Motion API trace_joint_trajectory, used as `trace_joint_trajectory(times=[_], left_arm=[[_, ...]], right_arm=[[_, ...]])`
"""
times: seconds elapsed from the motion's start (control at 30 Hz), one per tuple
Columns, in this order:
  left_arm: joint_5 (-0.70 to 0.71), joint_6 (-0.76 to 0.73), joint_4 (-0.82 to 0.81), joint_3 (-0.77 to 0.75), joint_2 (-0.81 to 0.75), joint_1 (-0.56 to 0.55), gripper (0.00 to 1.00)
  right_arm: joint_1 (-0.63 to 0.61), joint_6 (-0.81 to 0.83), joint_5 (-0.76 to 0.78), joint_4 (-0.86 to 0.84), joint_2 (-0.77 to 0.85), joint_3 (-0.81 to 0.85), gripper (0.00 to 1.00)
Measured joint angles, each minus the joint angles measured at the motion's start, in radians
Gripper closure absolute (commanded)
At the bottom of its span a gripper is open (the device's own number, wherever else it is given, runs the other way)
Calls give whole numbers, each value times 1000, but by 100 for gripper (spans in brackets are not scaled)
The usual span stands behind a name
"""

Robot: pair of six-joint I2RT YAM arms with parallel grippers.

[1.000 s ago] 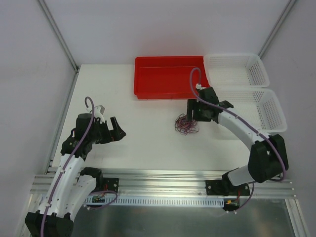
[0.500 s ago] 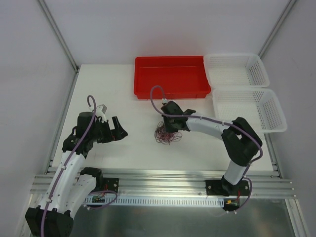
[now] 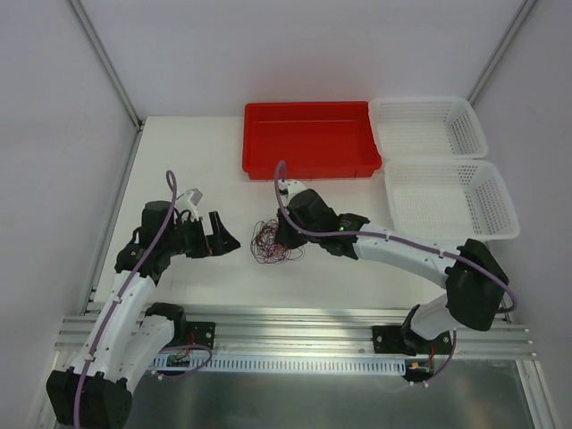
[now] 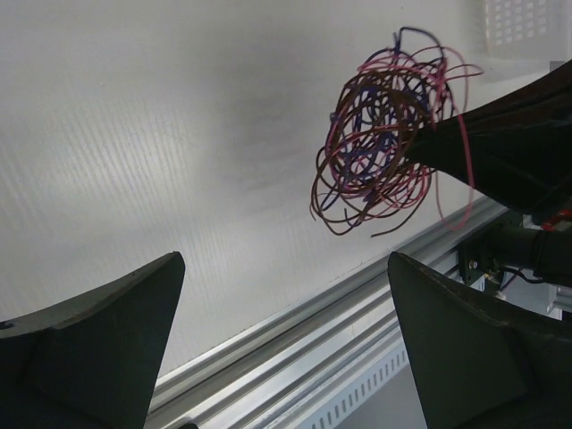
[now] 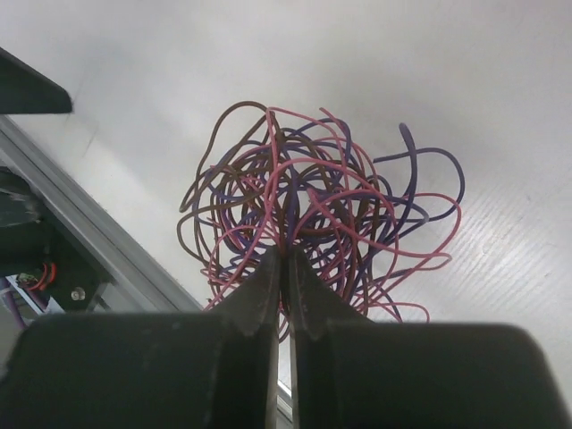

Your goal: Untangle the cables

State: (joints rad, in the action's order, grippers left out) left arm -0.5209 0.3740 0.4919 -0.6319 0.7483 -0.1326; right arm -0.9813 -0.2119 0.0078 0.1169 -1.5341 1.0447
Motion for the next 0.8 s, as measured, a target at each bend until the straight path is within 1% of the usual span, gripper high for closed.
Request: trace_joint_trajectory(times=[0.1, 0.17, 0.23, 0.33, 0.47, 0.57, 0.63, 0.7, 0.73, 0.8], left_arm=[[-12, 1, -6, 10, -5, -15, 1], [-21, 3, -12, 11, -3, -33, 3], [-22, 10, -19, 11, 3, -55, 5], [-22, 43, -43, 16, 31, -97, 10], [-11, 113, -110, 60, 53, -144, 21], [5, 163, -166, 103, 58, -171, 27], [13, 194, -205, 126, 63, -189, 35], [29, 215, -233, 138, 68, -206, 39], [35, 220, -245, 142, 70, -214, 44], [51, 230, -267, 142, 72, -225, 50]], right_arm=[[-1, 17, 22, 11, 32, 23, 99], [0, 31, 18, -2, 16, 22, 99], [2, 35, -13, -31, 1, -13, 99], [2, 39, -64, -64, -18, -78, 99], [2, 43, -117, -98, -27, -126, 99], [2, 47, -154, -145, -26, -135, 99], [2, 49, -181, -183, -19, -145, 99], [2, 50, -207, -212, -9, -158, 99], [2, 50, -220, -224, -3, -163, 99], [2, 50, -245, -252, 3, -172, 99]])
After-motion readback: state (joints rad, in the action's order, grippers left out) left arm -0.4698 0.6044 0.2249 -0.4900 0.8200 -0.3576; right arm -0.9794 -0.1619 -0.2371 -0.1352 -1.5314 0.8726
